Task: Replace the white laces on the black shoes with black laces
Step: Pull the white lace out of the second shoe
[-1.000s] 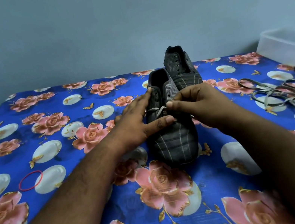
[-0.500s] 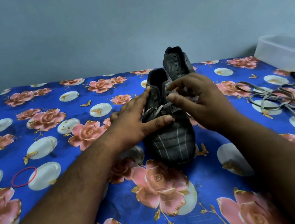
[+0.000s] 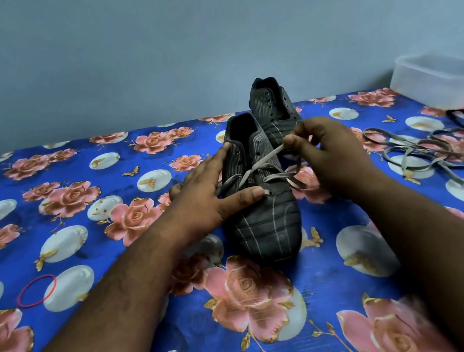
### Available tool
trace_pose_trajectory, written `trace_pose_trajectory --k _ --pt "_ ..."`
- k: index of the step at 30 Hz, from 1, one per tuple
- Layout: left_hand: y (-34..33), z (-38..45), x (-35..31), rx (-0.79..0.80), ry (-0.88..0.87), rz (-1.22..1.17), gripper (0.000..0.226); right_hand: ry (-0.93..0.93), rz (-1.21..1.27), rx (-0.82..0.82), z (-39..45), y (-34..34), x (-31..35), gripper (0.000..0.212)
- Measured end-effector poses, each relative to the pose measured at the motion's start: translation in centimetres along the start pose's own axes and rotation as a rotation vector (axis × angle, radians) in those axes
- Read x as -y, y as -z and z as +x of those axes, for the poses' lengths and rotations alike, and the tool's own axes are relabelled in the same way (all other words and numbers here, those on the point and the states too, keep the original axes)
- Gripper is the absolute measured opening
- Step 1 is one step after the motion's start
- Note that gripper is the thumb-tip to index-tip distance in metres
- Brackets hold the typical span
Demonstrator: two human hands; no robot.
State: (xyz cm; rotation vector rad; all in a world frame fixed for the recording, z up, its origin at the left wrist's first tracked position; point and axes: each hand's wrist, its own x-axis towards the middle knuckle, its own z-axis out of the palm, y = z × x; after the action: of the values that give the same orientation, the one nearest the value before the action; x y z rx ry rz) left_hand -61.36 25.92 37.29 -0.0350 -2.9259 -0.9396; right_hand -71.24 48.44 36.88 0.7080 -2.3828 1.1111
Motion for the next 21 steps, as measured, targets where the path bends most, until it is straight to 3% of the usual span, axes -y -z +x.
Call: trace_pose_trajectory --k 4,9,13,17,21 --pt "-0.1 0.1 0.3 0.007 0.003 -0.010 0.118 -0.049 -0.136 -0.034 -0.1 0.3 -0.7 0.016" --pt "-0.4 0.4 0.9 -0.001 -0.010 -0.062 0.121 0.202 -0.070 0.033 -1.0 -0.4 2.1 0.027" --pt "-0.5 0.4 0.9 -0.001 0.000 -0.077 0.121 0.317 -0.071 0.119 -1.3 -1.3 2.3 0.021" --pt "-0.3 0.2 0.3 0.012 0.006 -0.037 0.116 0.291 -0.024 0.143 -1.0 -1.3 2.0 0.008" --pt "-0.1 0.2 0.2 0.013 -0.009 -0.022 0.115 0.111 0.123 0.089 -0.6 -0.5 2.1 0.016"
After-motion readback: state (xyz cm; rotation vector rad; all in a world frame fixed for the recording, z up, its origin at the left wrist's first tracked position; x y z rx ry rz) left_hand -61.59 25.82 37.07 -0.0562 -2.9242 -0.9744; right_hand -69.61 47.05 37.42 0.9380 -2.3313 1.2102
